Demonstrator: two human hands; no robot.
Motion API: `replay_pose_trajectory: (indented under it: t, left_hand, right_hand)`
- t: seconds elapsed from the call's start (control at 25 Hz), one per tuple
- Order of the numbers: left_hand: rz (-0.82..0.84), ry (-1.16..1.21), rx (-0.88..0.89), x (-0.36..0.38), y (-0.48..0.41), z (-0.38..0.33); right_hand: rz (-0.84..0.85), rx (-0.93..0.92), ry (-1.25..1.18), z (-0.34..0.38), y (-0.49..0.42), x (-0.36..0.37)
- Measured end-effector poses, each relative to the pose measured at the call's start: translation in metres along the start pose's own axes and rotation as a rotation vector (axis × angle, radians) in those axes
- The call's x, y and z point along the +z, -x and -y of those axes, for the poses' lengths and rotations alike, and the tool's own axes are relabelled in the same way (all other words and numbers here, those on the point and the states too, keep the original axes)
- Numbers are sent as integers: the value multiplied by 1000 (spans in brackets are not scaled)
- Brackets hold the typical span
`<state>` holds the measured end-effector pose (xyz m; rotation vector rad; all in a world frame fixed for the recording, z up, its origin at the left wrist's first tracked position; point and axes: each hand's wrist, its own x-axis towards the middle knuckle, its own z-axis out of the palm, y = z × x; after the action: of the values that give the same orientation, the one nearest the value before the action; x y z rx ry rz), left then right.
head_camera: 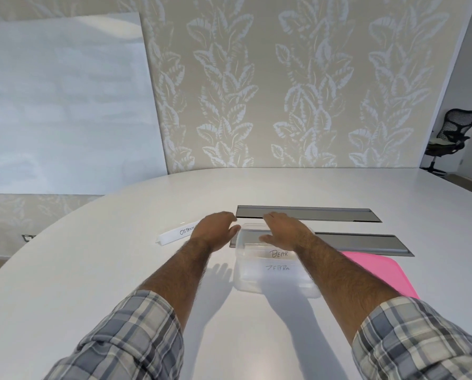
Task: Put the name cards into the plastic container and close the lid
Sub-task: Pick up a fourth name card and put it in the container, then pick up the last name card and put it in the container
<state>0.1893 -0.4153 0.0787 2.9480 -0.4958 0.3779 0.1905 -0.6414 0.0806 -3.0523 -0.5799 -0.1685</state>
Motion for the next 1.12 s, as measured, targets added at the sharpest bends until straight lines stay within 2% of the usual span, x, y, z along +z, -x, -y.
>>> replay_pose_trajectory:
  t: [0.36, 0.84, 1.12]
  left_hand:
    - [15, -145, -258, -21, 46, 101]
    - [111, -93, -333, -29, 41, 198]
    - [232, -22, -420, 8, 5, 231]
  right_hand:
    - [-18, -98, 49, 71, -44, -11]
    - [-49, -141, 41, 124, -160, -10]
    - [-1, -148, 75, 127, -225, 19]
